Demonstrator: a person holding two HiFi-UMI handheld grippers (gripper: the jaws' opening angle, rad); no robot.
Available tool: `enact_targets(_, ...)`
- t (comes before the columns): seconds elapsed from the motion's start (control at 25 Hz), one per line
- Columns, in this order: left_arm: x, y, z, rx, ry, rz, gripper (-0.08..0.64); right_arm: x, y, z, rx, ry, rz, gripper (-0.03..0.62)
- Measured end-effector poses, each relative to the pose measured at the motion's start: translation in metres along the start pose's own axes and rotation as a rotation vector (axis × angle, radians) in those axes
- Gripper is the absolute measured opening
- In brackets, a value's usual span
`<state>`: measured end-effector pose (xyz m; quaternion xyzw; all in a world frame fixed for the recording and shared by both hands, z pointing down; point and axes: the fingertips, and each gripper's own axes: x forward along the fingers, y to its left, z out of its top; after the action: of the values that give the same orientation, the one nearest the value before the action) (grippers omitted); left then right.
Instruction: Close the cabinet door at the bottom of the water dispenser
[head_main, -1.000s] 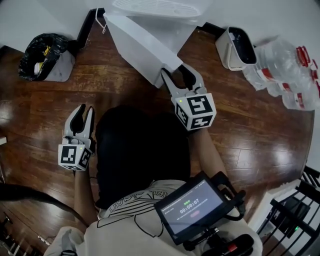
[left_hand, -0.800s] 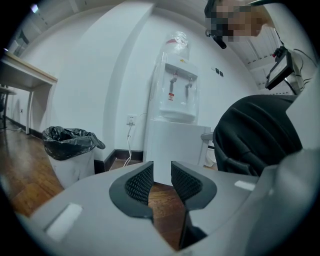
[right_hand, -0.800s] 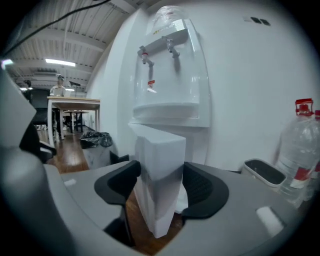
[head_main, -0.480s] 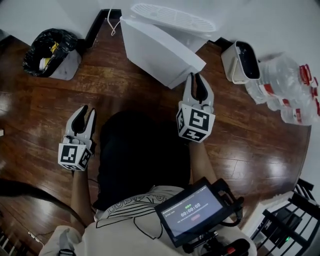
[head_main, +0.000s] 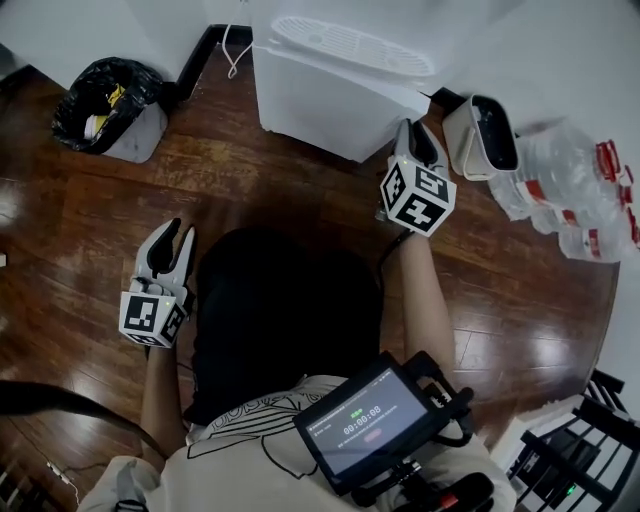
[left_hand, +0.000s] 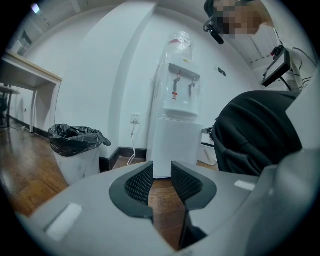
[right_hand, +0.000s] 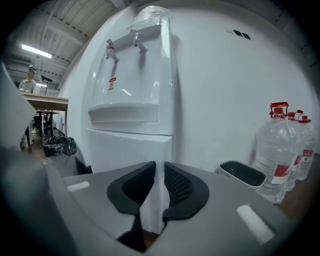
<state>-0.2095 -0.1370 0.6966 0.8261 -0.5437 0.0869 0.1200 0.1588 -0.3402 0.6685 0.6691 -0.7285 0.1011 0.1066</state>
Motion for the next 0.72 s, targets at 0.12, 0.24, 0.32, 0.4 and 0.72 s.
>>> enact_targets(0.12, -0.006, 0.008, -0.001, -0.001, 0.013, 0.019, 0.129, 0.02, -0.009, 0.006, -0.001, 0.012, -0.008, 0.064)
enact_targets(0.24, -0.008, 0.015, 0.001, -0.009, 0.004, 0.034, 0.126, 0.035, -0.014, 0.011, 0.023, 0.035, -0.008, 0.055)
enact_targets(0.32, -0.006, 0.013, 0.008, -0.007, -0.016, 0.029, 0.105, 0.038, -0.014, 0.015, 0.029, 0.02, -0.003, 0.054)
enact_targets(0.4, -0.004, 0.004, 0.023, 0.003, -0.027, 0.004, 0.097, 0.035, -0.015, 0.017, 0.011, -0.002, -0.01, 0.052)
enact_targets(0.72, -0.018, -0.041, 0.11, -0.085, -0.008, -0.085, 0.02, -0.115, 0.047, 0.006, 0.134, 0.105, 0.231, 0.002)
